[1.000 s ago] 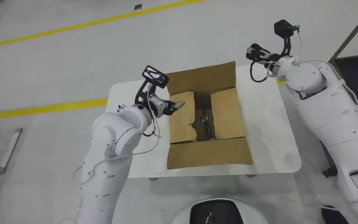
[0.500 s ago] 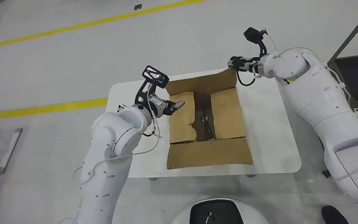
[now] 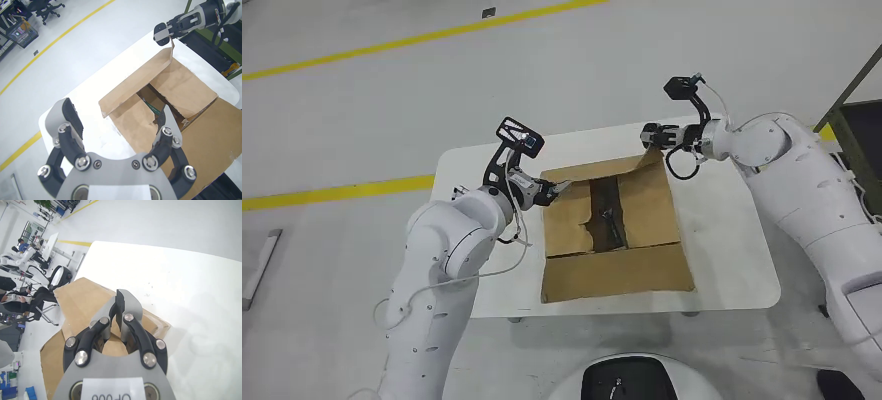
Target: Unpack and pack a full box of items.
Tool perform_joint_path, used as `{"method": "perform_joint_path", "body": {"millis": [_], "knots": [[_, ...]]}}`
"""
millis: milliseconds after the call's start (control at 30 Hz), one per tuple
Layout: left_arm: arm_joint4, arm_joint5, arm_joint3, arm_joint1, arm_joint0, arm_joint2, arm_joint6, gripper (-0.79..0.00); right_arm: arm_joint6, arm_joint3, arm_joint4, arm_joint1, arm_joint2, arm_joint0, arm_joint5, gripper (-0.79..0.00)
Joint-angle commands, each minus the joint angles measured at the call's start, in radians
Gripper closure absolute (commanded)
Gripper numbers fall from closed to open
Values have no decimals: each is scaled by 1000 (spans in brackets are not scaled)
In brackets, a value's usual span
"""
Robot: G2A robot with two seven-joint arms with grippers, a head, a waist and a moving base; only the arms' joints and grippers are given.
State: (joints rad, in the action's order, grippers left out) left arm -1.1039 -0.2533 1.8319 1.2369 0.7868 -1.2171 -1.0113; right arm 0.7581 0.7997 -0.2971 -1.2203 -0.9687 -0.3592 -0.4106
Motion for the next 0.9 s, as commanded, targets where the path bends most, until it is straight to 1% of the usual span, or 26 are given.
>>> {"method": "perform_joint_path", "body": {"millis": [0, 67, 167, 200, 400, 433, 500, 600, 800, 867], "knots": [[0, 0, 0, 0, 0, 0, 0, -785, -12, 80, -18, 13, -17, -52, -1, 0], [0, 0, 0, 0, 0, 0, 0, -785, -25, 171, -73, 29, -31, -111, 7, 0], [0, 0, 0, 0, 0, 0, 0, -785, -47, 302, -100, 49, -66, -215, 40, 0], [0, 0, 0, 0, 0, 0, 0, -785, -54, 346, -136, 57, -75, -246, 45, 0], [0, 0, 0, 0, 0, 0, 0, -785, -81, 526, -178, 89, -155, -409, 98, 0], [0, 0, 0, 0, 0, 0, 0, -785, -74, 546, -161, 92, -166, -434, 100, 0], [0, 0, 0, 0, 0, 0, 0, -785, -88, 581, -164, 99, -191, -467, 100, 0], [0, 0, 0, 0, 0, 0, 0, -785, -87, 596, -144, 104, -211, -503, 99, 0], [0, 0, 0, 0, 0, 0, 0, -785, -152, 595, -167, 101, -211, -514, 120, 0], [0, 0, 0, 0, 0, 0, 0, -785, -166, 595, -206, 100, -204, -505, 132, 0]]}}
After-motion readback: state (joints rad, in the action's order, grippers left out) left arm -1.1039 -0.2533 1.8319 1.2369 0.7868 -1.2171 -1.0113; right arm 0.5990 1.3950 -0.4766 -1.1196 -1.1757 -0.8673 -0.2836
